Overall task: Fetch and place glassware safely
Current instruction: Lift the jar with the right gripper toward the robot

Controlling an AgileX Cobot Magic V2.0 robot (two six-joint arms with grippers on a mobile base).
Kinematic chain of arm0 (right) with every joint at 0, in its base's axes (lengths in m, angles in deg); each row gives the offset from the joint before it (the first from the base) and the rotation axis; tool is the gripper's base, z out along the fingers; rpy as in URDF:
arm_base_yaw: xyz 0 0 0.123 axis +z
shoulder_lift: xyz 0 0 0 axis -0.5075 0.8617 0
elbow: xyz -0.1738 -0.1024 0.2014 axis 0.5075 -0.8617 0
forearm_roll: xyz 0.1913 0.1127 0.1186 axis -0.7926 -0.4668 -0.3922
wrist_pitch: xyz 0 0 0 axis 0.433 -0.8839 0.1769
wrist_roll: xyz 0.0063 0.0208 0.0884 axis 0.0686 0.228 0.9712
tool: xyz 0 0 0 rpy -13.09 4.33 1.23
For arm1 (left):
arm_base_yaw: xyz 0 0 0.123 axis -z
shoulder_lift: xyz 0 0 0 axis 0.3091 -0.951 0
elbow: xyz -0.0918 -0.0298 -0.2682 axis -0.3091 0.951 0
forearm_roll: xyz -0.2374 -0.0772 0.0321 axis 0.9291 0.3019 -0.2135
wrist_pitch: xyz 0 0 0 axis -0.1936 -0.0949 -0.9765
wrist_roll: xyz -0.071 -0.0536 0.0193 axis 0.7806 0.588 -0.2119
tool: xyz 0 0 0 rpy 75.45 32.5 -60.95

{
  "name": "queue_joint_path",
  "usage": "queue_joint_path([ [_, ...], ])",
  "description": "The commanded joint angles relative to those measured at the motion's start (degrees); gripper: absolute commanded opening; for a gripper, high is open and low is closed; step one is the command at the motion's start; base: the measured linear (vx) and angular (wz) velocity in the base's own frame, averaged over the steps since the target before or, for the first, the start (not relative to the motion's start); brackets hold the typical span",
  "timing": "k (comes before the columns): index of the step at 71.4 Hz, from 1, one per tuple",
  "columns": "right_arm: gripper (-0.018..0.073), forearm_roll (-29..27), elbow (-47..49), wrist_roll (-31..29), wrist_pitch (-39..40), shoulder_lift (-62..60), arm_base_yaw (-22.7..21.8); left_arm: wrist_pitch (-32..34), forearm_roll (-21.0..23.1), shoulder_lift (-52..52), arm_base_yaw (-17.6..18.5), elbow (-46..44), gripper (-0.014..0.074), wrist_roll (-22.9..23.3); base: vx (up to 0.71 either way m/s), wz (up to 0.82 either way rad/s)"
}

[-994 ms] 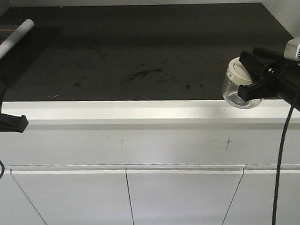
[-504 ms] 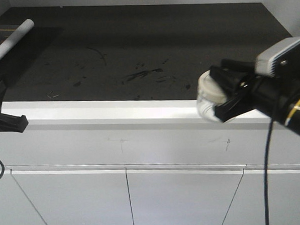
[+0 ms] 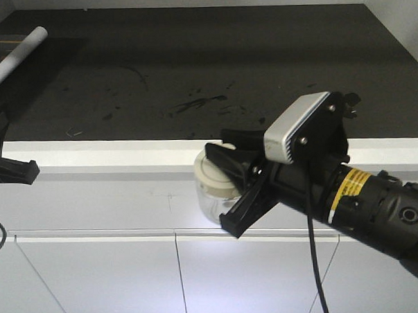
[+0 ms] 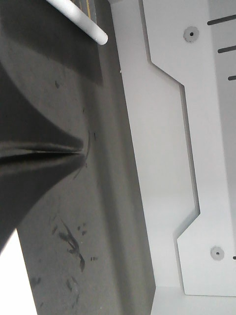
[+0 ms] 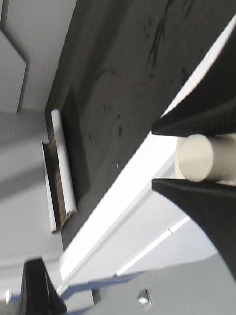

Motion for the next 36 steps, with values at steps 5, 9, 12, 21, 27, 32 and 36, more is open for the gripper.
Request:
queue_joint_path([
  [5, -0.0002, -2.37, 1.75, -0.48, 4.77, -1.83, 3.56, 3.95, 0.87, 1.25, -0.03, -1.46, -0.0007, 0.40, 0.00, 0.00],
  [9, -0.0002, -2.75, 1.75, -0.48, 4.82, -1.83, 4.37, 3.95, 0.87, 1.25, -0.03, -1.46, -0.0007, 0.40, 0.00, 0.00],
  [12, -0.0002, -2.75, 1.75, -0.48, 4.80, -1.83, 4.75, 3.95, 0.87, 1.25, -0.03, -1.46, -0.0007, 0.40, 0.00, 0.00],
  [21, -0.0001, -2.75, 1.75, -0.48, 4.80, -1.83, 4.75, 3.95, 0.87, 1.25, -0.03, -1.46, -0.0007, 0.40, 0.00, 0.00],
  [27, 0.0000, -2.75, 1.75, -0.48, 4.80, -1.83, 4.75, 3.95, 0.87, 1.25, -0.03, -1.46, -0.0007, 0.40, 0.00, 0.00],
  [32, -0.0001, -2.70, 1.75, -0.48, 4.80, -1.83, 4.75, 3.95, 0.87, 1.25, -0.03, -1.46, -0.0007, 0.40, 0.00, 0.00],
  [36, -0.0001, -2.70, 1.75, -0.48, 4.80, -1.83, 4.75, 3.95, 0.87, 1.25, -0.03, -1.46, -0.0007, 0.40, 0.00, 0.00],
])
